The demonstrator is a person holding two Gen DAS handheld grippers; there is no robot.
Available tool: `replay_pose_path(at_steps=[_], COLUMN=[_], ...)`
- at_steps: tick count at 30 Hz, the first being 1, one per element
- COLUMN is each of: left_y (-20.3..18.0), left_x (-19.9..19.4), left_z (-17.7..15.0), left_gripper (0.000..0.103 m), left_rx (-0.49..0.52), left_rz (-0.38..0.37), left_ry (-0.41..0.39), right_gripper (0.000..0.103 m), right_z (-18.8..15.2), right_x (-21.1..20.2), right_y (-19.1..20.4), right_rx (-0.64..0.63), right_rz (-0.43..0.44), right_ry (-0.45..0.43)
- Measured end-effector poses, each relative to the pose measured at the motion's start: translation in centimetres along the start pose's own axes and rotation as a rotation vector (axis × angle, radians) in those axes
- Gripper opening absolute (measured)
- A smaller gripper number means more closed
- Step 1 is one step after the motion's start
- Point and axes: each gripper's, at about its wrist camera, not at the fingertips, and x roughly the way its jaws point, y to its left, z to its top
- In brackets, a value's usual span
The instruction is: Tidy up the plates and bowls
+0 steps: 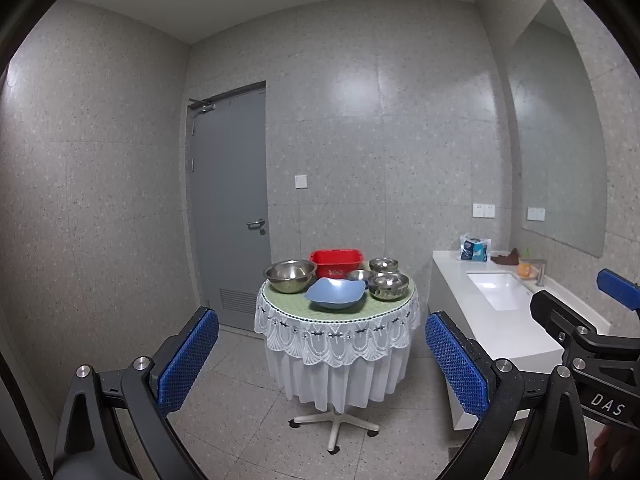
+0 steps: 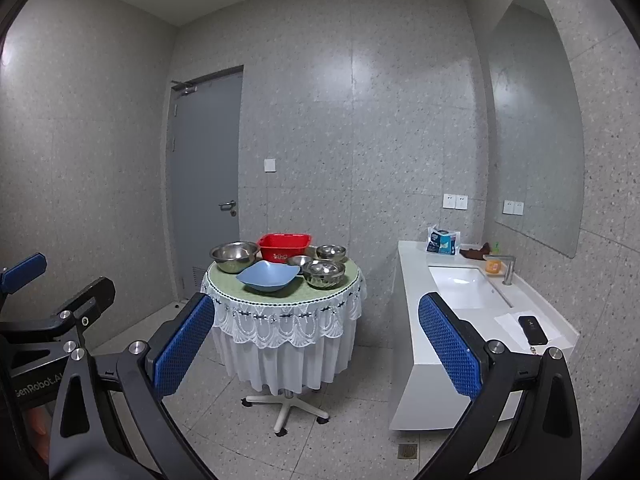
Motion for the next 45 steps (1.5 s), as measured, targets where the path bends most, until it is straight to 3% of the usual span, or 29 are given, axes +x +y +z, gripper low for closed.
replay_pose_path(at_steps=[45], left_y=[-0.5], left_x=[-0.6], left_z=[0.2], left_gripper=[0.102], left_rx=[0.010], left_rz=[0.010], left_ry=[-0.014], right_gripper=[0.103], right_z=[-0.3], right_x=[0.0], right_y=[-0.6], right_rx=[0.023], right_rz=[0.017], right_ry=[-0.006])
